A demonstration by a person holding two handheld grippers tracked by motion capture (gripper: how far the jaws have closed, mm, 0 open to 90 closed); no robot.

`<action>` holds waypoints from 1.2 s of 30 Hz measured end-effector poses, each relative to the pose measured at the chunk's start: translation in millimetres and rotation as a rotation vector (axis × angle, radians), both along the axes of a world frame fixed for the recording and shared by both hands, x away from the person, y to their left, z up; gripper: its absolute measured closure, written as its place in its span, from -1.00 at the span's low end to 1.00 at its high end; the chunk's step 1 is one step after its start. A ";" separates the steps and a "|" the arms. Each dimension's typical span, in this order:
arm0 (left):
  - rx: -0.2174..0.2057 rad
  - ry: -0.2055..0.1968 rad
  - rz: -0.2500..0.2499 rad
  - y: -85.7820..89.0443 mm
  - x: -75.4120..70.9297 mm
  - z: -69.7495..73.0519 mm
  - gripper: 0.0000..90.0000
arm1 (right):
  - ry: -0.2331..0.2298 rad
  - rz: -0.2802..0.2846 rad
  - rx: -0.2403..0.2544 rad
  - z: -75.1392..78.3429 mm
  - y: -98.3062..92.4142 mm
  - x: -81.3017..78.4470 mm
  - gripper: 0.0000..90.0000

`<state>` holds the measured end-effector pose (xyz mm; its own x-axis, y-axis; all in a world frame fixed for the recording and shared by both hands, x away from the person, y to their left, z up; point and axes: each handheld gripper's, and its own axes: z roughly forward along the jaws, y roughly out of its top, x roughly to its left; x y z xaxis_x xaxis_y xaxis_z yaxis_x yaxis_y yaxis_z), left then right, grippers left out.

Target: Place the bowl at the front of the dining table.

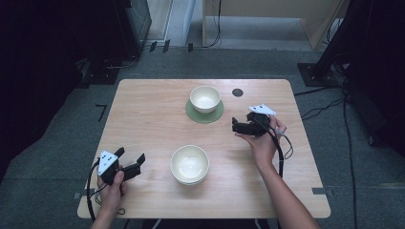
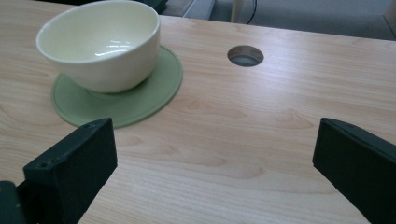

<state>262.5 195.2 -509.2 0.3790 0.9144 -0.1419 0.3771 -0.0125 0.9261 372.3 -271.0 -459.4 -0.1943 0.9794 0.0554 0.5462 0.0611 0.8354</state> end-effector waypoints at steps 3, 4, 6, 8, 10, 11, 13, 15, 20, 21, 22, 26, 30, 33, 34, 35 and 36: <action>0.000 0.000 0.000 0.0 0.0 0.0 -0.80 | 0.000 -0.004 -0.009 -1.1 -4.1 -4.6 -1.00; -0.001 0.000 0.000 0.1 0.0 0.0 -0.80 | 0.001 -0.005 -0.010 -1.5 -5.6 -6.2 -1.00; -0.002 0.000 -0.001 0.3 0.2 0.0 -0.80 | -0.001 -0.008 -0.020 -2.2 -8.4 -9.7 -1.00; -0.003 0.000 -0.001 0.2 0.2 0.0 -0.80 | -0.001 -0.009 -0.029 -3.5 -11.1 -13.1 -1.00; -0.001 0.000 0.000 0.0 -0.1 0.0 -0.80 | 0.002 -0.010 -0.034 -4.6 -13.5 -16.5 -1.00; 0.000 0.000 0.001 -0.1 -0.1 -0.1 -0.80 | 0.001 -0.011 -0.034 -4.9 -14.8 -18.2 -1.00; 0.002 0.000 0.002 -0.2 -0.3 -0.1 -0.80 | 0.001 -0.012 -0.032 -4.9 -18.2 -21.2 -1.00; 0.003 0.000 0.003 -0.3 -0.4 -0.2 -0.80 | -0.011 -0.011 -0.028 -4.4 -22.4 -24.7 -1.00; 0.004 0.001 0.006 -0.8 -0.3 -0.3 -0.80 | -0.019 -0.023 -0.025 -2.6 -34.0 -33.5 -1.00; 0.004 0.001 0.007 -0.8 -0.2 -0.3 -0.80 | -0.020 -0.025 -0.025 -2.5 -36.7 -35.1 -1.00; 0.005 0.001 0.007 -0.9 -0.3 -0.4 -0.80 | -0.024 -0.027 -0.027 -2.7 -39.6 -36.7 -1.00; 0.006 0.001 0.008 -0.8 -0.4 -0.4 -0.80 | -0.019 -0.047 -0.022 -4.1 -49.9 -44.1 -1.00; 0.006 0.002 0.010 -0.8 -0.5 -0.4 -0.80 | -0.011 -0.056 -0.027 -9.4 -59.3 -52.0 -1.00; 0.006 0.002 0.011 -1.0 -0.4 -0.4 -0.80 | -0.006 -0.067 -0.025 -13.4 -66.9 -57.6 -1.00; 0.006 0.003 0.012 -1.0 -0.5 -0.4 -0.80 | -0.003 -0.073 -0.023 -14.6 -69.3 -59.4 -1.00; 0.007 0.003 0.014 -1.0 -0.6 -0.4 -0.80 | -0.001 -0.075 -0.021 -15.9 -71.8 -60.9 -1.00; 0.008 0.002 0.016 -1.1 -0.7 -0.5 -0.80 | 0.002 -0.076 -0.019 -17.1 -74.3 -62.6 -1.00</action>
